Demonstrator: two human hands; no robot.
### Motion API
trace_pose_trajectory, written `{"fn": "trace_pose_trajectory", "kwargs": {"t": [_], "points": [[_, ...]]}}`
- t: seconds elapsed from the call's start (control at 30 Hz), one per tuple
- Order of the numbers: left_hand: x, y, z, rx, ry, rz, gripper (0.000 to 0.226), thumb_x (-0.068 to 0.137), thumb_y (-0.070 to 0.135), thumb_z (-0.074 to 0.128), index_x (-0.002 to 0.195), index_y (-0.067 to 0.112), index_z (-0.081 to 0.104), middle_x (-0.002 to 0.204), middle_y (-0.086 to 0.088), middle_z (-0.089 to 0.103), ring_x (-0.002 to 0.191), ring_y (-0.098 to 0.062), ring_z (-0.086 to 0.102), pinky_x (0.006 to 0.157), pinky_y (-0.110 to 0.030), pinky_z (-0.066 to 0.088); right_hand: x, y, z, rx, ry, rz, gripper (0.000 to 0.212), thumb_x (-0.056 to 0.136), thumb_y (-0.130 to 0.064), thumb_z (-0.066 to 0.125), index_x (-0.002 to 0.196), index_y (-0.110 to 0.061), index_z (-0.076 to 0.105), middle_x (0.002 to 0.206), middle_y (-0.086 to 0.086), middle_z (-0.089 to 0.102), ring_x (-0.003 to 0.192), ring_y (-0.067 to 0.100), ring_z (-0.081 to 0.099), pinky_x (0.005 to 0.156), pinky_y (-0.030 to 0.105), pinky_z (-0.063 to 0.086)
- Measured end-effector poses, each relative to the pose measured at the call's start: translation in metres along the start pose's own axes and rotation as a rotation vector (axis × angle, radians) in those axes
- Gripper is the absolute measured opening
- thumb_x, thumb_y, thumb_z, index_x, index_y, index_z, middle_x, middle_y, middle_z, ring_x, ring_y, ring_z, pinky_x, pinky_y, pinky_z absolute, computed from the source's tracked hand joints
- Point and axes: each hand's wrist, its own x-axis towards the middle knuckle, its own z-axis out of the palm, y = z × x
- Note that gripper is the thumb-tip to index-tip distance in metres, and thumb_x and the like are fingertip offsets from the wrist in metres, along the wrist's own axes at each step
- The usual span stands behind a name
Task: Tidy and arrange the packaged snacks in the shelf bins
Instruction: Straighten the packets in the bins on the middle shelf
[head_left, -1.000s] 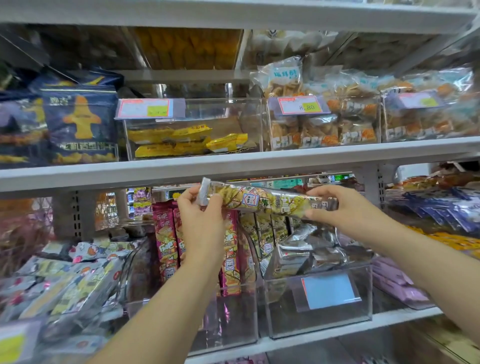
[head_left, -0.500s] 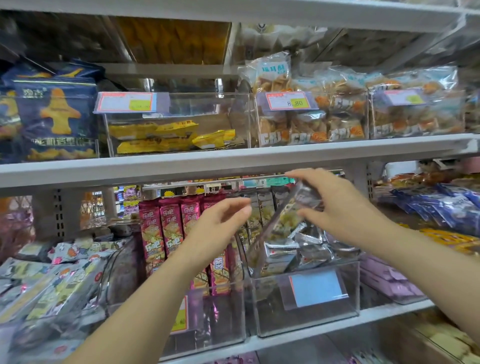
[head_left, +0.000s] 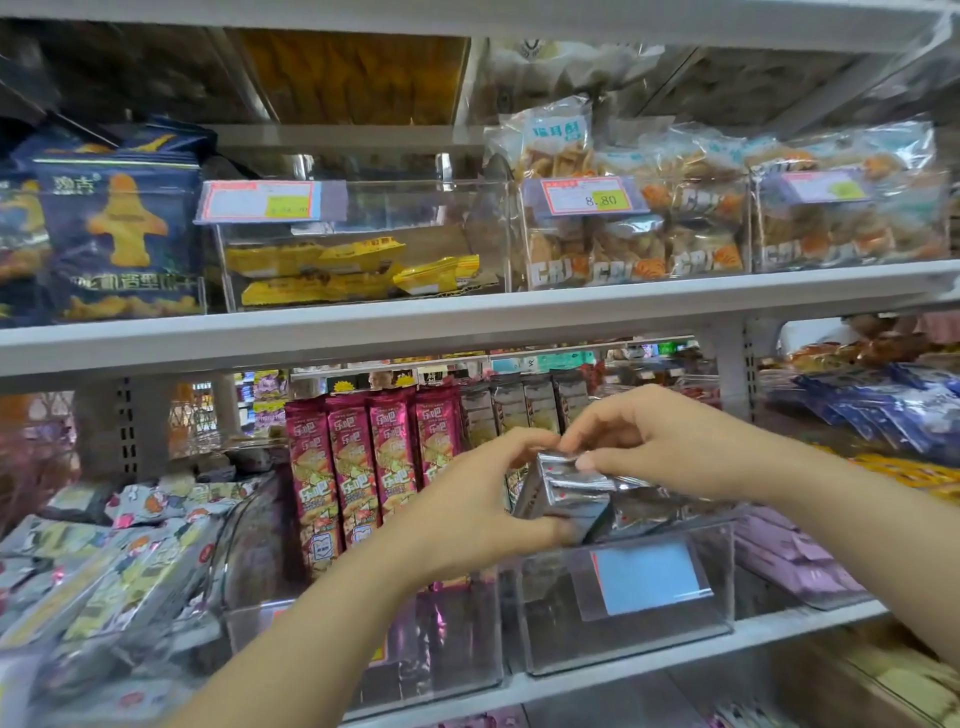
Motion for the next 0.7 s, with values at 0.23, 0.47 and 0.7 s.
{"fn": "trace_pose_trajectory", "kwargs": {"t": [0.23,0.47,0.7], "points": [[0.014,-0.013,0.003,-0.058,0.183,-0.079,0.048,0.088,0.038,0.062,0.127,0.045,0.036,0.103,0.033,0.048,0.092,0.024,0.044,0.070,0.000,0.033,0.017,0.025,-0.019,-0.052,0.150,0.090,0.014,0.090,-0.019,0.063,0.099,-0.029,0.066,0.101,-0.015,0.067,0.094,-0.001,0.062,0.090,0.021,0.048],[0.039,-0.033,0.002,-0.115,0.249,-0.191,0.056,0.089,0.039,0.056,0.139,0.037,0.031,0.128,0.012,0.049,0.092,0.004,0.052,0.080,-0.020,0.042,0.063,0.040,-0.010,-0.240,-0.058,0.221,0.029,0.091,-0.015,0.061,0.119,-0.020,0.059,0.115,-0.004,0.060,0.101,0.011,0.057,0.091,0.025,0.046],[0.061,-0.054,-0.004,-0.127,0.240,-0.268,0.065,0.091,0.041,0.055,0.146,0.031,0.023,0.120,0.010,0.051,0.067,0.004,0.054,0.057,-0.015,0.040,0.099,0.060,0.009,-0.425,-0.347,0.385,0.051,0.092,-0.004,0.054,0.140,-0.014,0.041,0.139,0.009,0.046,0.090,0.021,0.063,0.068,0.026,0.053]]}}
